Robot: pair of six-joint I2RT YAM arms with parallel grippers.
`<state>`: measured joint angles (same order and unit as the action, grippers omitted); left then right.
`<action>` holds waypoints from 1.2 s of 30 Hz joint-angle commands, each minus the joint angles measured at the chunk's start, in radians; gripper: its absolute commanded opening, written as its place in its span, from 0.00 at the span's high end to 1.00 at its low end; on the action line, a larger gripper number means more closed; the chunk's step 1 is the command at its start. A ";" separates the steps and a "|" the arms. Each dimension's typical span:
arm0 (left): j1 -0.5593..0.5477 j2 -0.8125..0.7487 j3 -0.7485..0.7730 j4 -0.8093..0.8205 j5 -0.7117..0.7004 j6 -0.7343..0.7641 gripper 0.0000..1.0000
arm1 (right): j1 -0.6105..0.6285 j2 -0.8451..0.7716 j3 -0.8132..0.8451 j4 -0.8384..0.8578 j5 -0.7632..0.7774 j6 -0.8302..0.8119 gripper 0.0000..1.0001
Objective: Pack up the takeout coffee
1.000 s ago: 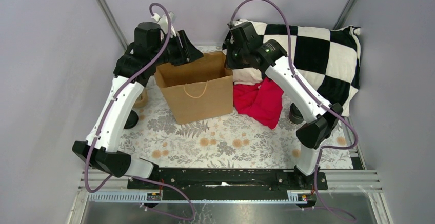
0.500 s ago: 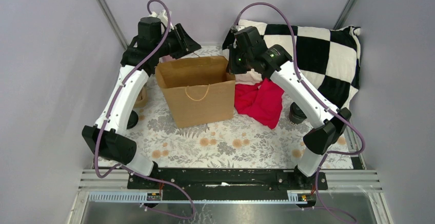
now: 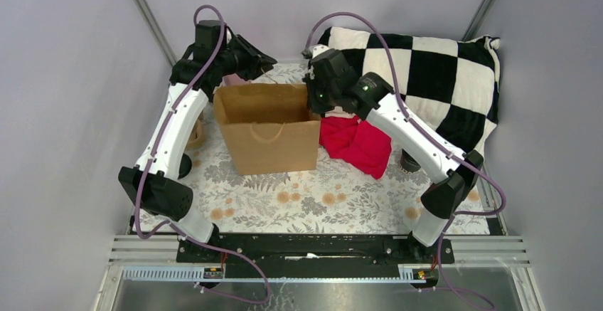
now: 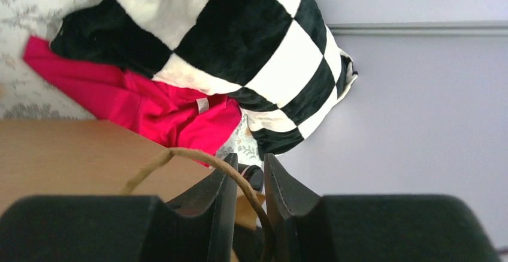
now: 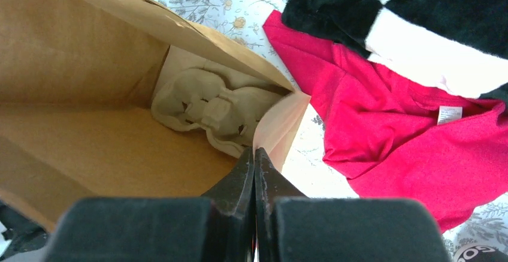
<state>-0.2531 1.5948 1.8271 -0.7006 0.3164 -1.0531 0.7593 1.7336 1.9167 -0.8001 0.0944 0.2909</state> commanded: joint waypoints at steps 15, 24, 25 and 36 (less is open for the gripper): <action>0.000 0.057 0.109 -0.167 -0.224 0.053 0.66 | 0.057 -0.132 -0.131 0.168 0.082 -0.024 1.00; -0.017 0.025 0.039 -0.138 -0.260 0.124 0.78 | 0.058 -0.148 -0.136 0.180 0.085 -0.027 1.00; -0.019 0.026 0.022 -0.128 -0.258 0.134 0.81 | 0.059 -0.146 -0.136 0.181 0.084 -0.029 1.00; -0.099 0.081 0.048 -0.181 -0.450 0.288 0.84 | 0.070 -0.138 -0.149 0.178 0.082 -0.030 1.00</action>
<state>-0.3267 1.6535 1.8374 -0.8677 -0.0479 -0.8387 0.8181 1.6249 1.7691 -0.6640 0.1642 0.2607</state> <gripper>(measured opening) 0.164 0.011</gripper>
